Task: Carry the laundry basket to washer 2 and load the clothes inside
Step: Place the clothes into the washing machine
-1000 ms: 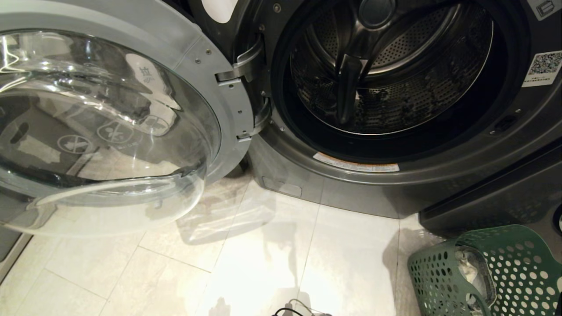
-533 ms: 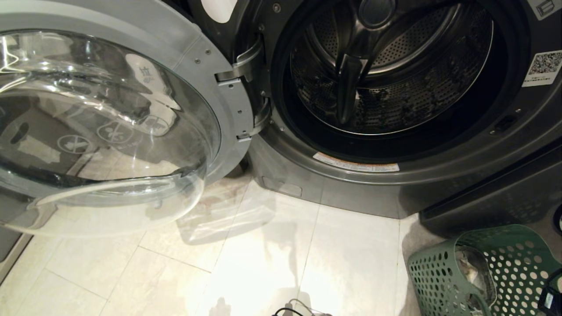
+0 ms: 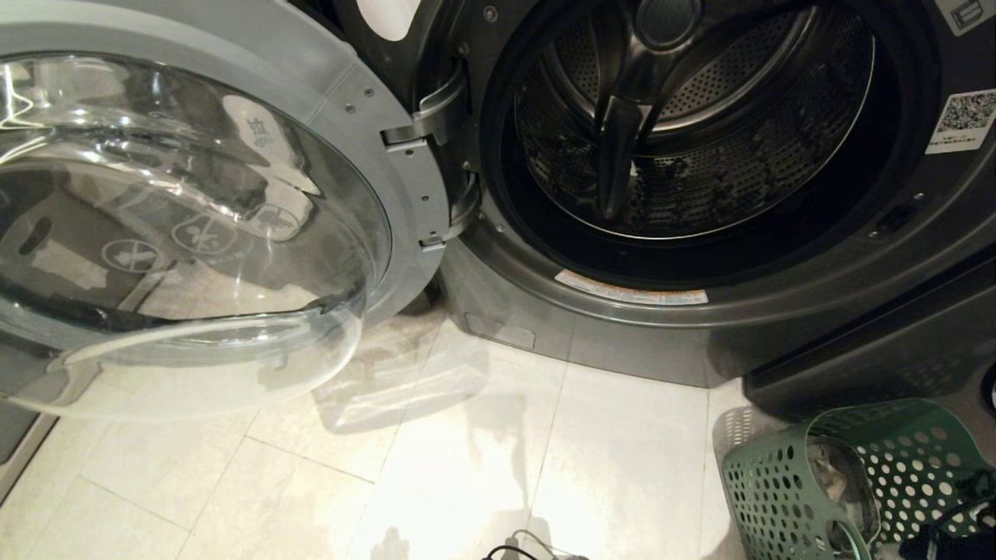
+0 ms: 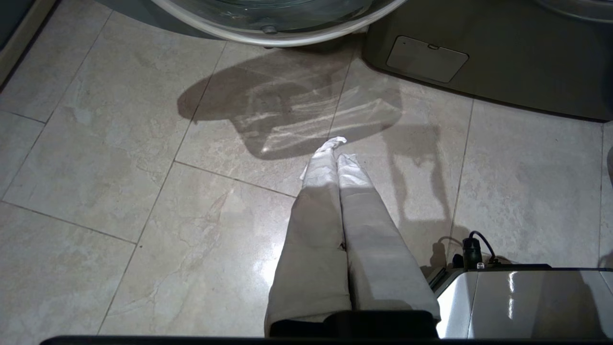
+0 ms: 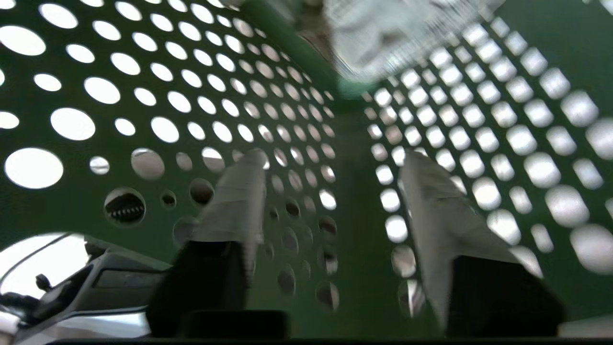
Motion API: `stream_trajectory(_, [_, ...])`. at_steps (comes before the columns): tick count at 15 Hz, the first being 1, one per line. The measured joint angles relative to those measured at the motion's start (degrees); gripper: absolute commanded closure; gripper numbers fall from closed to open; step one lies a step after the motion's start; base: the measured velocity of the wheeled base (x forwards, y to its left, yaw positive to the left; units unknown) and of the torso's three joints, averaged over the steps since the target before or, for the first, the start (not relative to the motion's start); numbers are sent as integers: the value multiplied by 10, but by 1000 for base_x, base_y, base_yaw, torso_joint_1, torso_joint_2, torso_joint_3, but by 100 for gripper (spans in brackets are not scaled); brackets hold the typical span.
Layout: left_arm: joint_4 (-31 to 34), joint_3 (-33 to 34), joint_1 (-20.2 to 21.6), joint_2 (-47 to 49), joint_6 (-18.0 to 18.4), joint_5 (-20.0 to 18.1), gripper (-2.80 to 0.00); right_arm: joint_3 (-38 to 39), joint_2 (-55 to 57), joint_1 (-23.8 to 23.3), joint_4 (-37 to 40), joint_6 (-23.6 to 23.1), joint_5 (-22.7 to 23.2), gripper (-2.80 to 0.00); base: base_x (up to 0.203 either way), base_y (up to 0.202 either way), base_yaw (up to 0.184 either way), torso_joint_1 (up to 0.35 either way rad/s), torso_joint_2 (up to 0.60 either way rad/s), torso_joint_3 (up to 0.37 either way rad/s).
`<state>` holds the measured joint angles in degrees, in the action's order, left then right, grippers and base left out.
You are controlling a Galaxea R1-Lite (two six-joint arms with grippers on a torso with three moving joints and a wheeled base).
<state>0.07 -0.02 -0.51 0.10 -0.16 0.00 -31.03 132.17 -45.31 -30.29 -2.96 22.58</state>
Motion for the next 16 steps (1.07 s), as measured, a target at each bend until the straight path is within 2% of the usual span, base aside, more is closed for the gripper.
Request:
stream_trajectory(4, [0,0,0,0,0,0,0,-13,102,1,-100,-52,15,-280,0,0,0,0,0,0])
stream_trajectory(11, [0,0,0,0,0,0,0,-75,252,13,-276,-51,24,-280,0,0,0,0,0,0])
stream_trajectory(16, [0,0,0,0,0,0,0,-88,307,40,-353,-50,48,-280,0,0,0,0,0,0])
